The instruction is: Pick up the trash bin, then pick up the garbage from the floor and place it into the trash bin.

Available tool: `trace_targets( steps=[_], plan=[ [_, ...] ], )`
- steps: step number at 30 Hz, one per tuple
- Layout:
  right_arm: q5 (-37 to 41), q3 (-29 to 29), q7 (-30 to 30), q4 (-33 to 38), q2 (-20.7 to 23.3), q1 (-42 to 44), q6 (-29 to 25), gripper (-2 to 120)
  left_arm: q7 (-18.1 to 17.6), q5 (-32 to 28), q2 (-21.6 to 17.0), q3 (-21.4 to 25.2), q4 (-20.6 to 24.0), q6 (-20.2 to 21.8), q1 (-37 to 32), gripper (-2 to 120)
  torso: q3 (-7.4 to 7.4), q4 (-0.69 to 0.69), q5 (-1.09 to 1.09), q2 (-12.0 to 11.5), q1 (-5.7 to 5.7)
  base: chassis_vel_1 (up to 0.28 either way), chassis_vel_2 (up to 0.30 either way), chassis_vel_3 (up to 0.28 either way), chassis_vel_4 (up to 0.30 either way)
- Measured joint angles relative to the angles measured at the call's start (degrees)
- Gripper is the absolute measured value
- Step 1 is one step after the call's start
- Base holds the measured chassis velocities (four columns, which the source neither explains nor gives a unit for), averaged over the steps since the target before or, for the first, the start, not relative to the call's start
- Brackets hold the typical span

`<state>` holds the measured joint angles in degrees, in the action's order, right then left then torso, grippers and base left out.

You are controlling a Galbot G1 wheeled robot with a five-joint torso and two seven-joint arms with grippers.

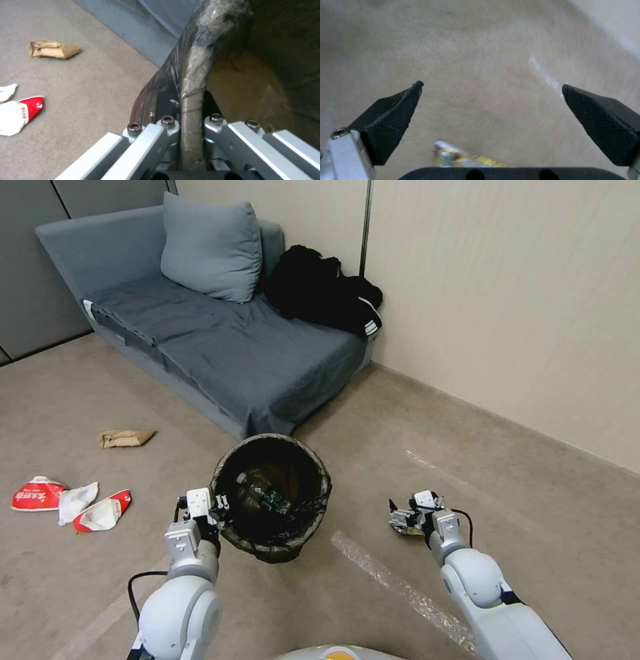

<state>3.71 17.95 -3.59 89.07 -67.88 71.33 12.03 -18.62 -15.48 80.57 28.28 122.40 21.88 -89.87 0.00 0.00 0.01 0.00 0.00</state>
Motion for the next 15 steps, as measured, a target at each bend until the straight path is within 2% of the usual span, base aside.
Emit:
trace_targets(
  steps=[2,6,15],
  plan=[
    [-4.87,0.59,-7.02,-2.74,4.55,-0.93,-5.97,100,-0.01,-0.03,-0.11,0.04,0.01,0.0,0.02,0,0.0,-0.01,0.0,0.0,0.0,0.0,0.0,0.0,0.0],
    [-9.05,0.22,-11.76,-6.32,8.4,-2.8,-11.87,100,-0.03,0.0,0.12,-0.09,0.05,0.0,0.05,0,0.0,-0.01,-0.01,0.0,0.0,0.0,0.0,0.0,0.0],
    [-17.53,-0.34,-19.77,-13.0,10.36,-7.01,-18.51,100,-0.05,0.52,0.39,-0.26,0.25,0.0,-0.31,0,0.0,0.0,0.0,0.0,0.0,0.0,0.0,0.0,0.0]
  ],
)
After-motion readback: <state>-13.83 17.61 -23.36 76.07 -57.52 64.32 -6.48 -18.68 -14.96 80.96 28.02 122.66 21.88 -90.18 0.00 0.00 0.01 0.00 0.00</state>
